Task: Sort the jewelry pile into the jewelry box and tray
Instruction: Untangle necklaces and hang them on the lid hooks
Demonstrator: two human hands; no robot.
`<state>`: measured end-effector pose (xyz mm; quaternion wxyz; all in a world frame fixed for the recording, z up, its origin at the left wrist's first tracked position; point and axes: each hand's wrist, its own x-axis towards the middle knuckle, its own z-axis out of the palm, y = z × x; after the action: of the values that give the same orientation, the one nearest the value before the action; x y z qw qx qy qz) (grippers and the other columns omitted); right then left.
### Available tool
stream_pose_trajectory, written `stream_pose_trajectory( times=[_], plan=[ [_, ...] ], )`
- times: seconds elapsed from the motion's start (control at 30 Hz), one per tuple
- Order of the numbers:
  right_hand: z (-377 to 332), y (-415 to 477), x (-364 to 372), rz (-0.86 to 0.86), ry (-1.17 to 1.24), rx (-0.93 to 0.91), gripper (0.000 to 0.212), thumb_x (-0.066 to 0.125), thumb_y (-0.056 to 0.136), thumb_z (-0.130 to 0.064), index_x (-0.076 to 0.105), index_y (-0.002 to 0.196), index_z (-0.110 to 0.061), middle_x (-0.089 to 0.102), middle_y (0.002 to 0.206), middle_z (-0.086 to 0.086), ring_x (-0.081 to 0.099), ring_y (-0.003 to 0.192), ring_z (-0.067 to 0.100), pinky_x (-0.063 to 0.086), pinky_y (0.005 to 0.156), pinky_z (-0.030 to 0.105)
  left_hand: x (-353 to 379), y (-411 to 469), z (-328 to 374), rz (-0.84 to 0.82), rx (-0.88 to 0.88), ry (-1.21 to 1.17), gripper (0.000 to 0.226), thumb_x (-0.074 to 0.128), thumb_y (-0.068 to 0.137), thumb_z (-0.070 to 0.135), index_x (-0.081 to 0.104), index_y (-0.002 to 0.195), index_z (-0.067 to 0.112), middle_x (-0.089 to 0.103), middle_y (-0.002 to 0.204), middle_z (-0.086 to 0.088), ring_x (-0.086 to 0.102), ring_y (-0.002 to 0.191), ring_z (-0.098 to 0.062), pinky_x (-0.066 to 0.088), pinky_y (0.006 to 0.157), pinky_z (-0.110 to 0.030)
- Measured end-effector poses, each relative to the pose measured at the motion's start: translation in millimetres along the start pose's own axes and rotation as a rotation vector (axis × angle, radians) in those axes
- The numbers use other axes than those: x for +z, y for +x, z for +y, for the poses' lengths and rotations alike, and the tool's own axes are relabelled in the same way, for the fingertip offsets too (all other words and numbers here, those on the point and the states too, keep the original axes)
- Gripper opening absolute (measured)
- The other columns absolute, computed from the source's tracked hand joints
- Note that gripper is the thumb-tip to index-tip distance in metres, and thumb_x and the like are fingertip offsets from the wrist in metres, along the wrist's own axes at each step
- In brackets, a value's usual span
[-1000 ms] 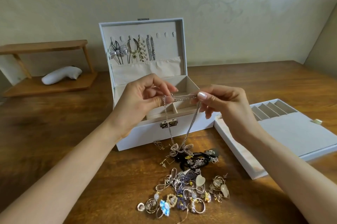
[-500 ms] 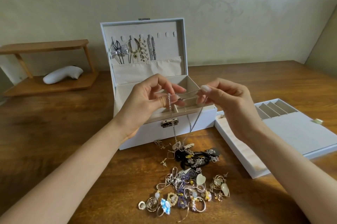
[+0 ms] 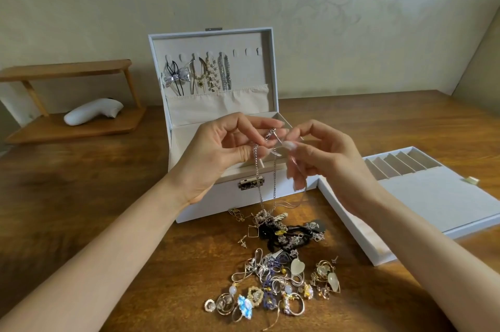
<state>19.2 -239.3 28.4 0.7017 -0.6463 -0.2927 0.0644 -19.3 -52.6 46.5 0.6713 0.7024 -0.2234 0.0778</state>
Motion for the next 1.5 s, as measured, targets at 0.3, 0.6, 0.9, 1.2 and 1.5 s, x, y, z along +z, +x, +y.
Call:
stream_pose_trajectory(
  times=[0.3, 0.6, 0.9, 1.2, 1.5],
  plan=[
    [1.1, 1.2, 1.8, -0.042, -0.031, 0.022, 0.034, 0.071, 0.072, -0.015, 0.065, 0.104, -0.005, 0.069, 0.076, 0.007, 0.063, 0.066, 0.018, 0.054, 0.065, 0.027, 2.0, -2.2, 3.9, -0.052, -0.087, -0.024, 0.012, 0.062, 0.072, -0.004, 0.054, 0.079, 0.003, 0.068, 0.114, -0.007, 0.065, 0.107, -0.023, 0.055, 0.082, -0.029],
    [-2.5, 2.1, -2.1, -0.036, -0.024, 0.066, 0.015, 0.069, 0.072, -0.016, 0.064, 0.076, -0.002, 0.064, 0.067, 0.010, 0.059, 0.058, 0.015, 0.050, 0.055, 0.022, -4.3, 0.7, -0.3, -0.011, -0.339, -0.521, 0.022, 0.045, 0.075, -0.009, 0.053, 0.091, 0.005, 0.063, 0.120, -0.017, 0.064, 0.105, -0.027, 0.058, 0.080, -0.034],
    [0.5, 4.9, -7.5, -0.164, 0.153, 0.156, 0.012, 0.060, 0.086, -0.016, 0.051, 0.091, -0.008, 0.065, 0.071, 0.016, 0.057, 0.057, 0.024, 0.047, 0.051, 0.026, -3.5, 7.0, 12.2, 0.007, -0.183, 0.214, 0.024, 0.047, 0.087, -0.015, 0.057, 0.096, 0.006, 0.068, 0.102, -0.003, 0.065, 0.079, -0.009, 0.049, 0.068, -0.019],
    [-15.3, 15.0, -2.4, 0.053, -0.474, -0.150, 0.015, 0.073, 0.077, -0.025, 0.072, 0.087, -0.014, 0.050, 0.056, 0.018, 0.042, 0.050, 0.015, 0.035, 0.050, 0.025, -0.1, 26.1, 19.8, -0.014, -0.028, 0.856, 0.006, 0.068, 0.084, 0.016, 0.068, 0.089, 0.013, 0.065, 0.081, 0.000, 0.059, 0.074, -0.013, 0.045, 0.067, -0.019],
    [-64.6, 63.7, -5.6, 0.006, -0.388, -0.096, 0.014, 0.071, 0.082, -0.025, 0.070, 0.075, -0.012, 0.055, 0.044, 0.001, 0.034, 0.038, 0.008, 0.025, 0.041, 0.016, -17.9, 64.0, 65.8, 0.014, -0.069, 0.648, 0.021, 0.053, 0.094, 0.025, 0.057, 0.085, 0.006, 0.061, 0.061, 0.003, 0.050, 0.048, -0.006, 0.040, 0.049, -0.017]
  ],
)
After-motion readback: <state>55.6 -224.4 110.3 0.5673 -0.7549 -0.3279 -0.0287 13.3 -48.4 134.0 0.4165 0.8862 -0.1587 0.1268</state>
